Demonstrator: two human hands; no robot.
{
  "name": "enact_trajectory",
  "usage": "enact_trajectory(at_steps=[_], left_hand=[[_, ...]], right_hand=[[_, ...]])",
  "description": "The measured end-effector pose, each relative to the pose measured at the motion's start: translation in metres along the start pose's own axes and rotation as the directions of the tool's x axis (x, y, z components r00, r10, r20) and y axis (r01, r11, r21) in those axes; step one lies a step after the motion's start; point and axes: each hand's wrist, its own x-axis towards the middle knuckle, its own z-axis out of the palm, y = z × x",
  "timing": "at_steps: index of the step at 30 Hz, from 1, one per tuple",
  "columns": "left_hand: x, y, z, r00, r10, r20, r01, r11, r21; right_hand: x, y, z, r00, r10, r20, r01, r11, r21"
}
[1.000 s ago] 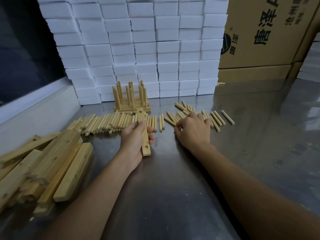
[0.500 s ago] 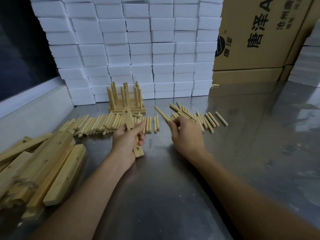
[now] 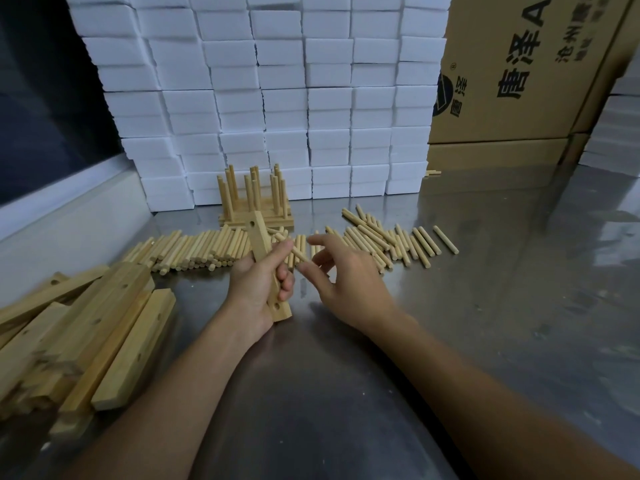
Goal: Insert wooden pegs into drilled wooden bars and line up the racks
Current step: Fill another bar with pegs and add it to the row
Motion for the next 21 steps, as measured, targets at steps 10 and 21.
enact_trajectory(at_steps=[10, 21], left_hand=[[-0.005, -0.002, 0.004, 0.984, 0.067, 0.166, -0.085, 0.991, 0.108], [-0.006, -0.006, 0.002, 0.951, 0.117, 0.285, -0.198, 0.941, 0.274]], right_hand=[[0.0, -0.001, 0.003, 0.987, -0.029, -0.155, 0.034, 0.999, 0.033], [0.0, 0.005, -0.008, 0.961, -0.052, -0.272, 0.051, 0.999, -0.011]])
